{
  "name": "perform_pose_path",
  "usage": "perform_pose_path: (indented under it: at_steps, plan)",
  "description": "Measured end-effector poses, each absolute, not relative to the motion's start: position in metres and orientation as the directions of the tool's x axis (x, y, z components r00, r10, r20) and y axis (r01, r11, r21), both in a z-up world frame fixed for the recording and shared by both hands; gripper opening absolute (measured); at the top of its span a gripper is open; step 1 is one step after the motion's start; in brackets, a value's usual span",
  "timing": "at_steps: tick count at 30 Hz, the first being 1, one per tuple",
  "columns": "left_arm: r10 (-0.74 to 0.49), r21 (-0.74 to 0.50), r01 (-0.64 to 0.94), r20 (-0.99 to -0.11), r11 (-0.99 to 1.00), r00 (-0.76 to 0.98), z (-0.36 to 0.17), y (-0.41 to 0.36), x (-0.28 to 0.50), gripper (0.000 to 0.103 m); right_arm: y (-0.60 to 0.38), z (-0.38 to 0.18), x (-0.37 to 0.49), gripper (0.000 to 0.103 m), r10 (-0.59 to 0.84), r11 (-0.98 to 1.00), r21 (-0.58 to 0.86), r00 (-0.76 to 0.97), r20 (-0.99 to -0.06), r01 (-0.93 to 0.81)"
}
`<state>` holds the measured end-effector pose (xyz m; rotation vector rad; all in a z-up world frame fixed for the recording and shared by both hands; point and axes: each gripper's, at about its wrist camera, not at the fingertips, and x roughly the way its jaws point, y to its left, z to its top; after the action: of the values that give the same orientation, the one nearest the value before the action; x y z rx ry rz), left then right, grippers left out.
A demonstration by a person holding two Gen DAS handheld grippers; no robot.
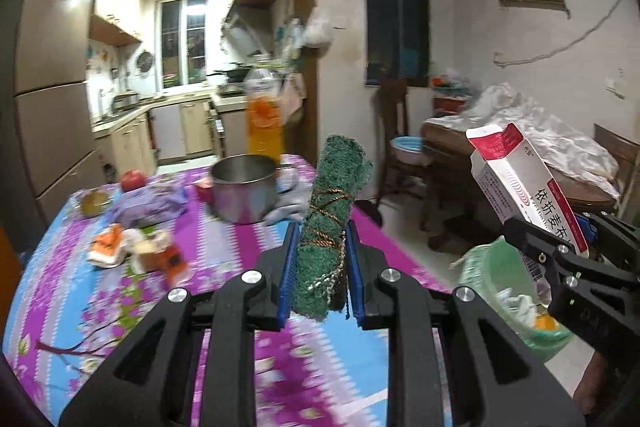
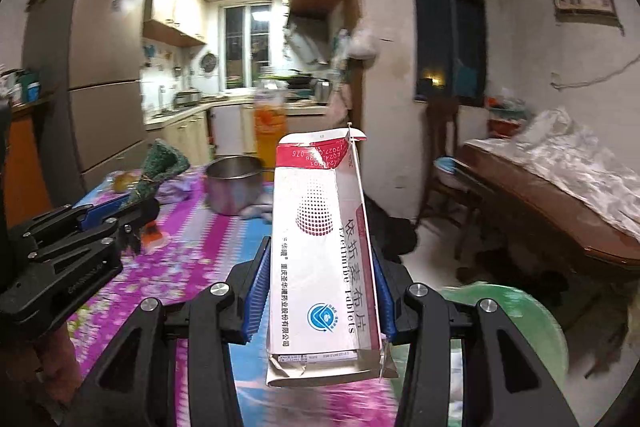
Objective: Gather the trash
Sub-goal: 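Carry the green scrubber and white medicine box over the green bin with both tools, then open the left gripper over the bin while the right releases the medicine box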
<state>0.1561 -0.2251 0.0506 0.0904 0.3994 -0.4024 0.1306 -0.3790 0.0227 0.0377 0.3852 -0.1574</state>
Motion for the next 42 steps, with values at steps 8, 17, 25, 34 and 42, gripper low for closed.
perform_pose_path:
  at_steps: [8,17,25,34,42]
  plan:
    - [-0.466,0.011,0.527,-0.453,0.85,0.76,0.044,-0.312,0.158,0.021,-0.478,0.021,0.105,0.046,-0.256,0.954,0.015,0.844,-0.471,0.298]
    - [-0.531,0.014,0.647,-0.557,0.762,0.638,0.017,-0.4,0.153,0.021,-0.563,-0.006,0.085,0.046,-0.294,0.92,0.048,0.767,-0.571,0.389]
    - [-0.52,-0.009,0.691,-0.666,0.722,0.535,-0.014,-0.458,0.162,0.021,-0.608,-0.042,0.096,0.046,-0.273,0.902,0.064,0.678,-0.682,0.427]
    - [-0.466,0.02,0.698,-0.731,0.716,0.499,-0.04,-0.488,0.164,0.021,-0.635,-0.072,0.106,0.046,-0.204,0.888,0.104,0.587,-0.784,0.448]
    - [-0.42,0.048,0.698,-0.768,0.715,0.483,-0.058,-0.509,0.165,0.021,-0.655,-0.099,0.11,0.046,-0.145,0.873,0.15,0.542,-0.828,0.463]
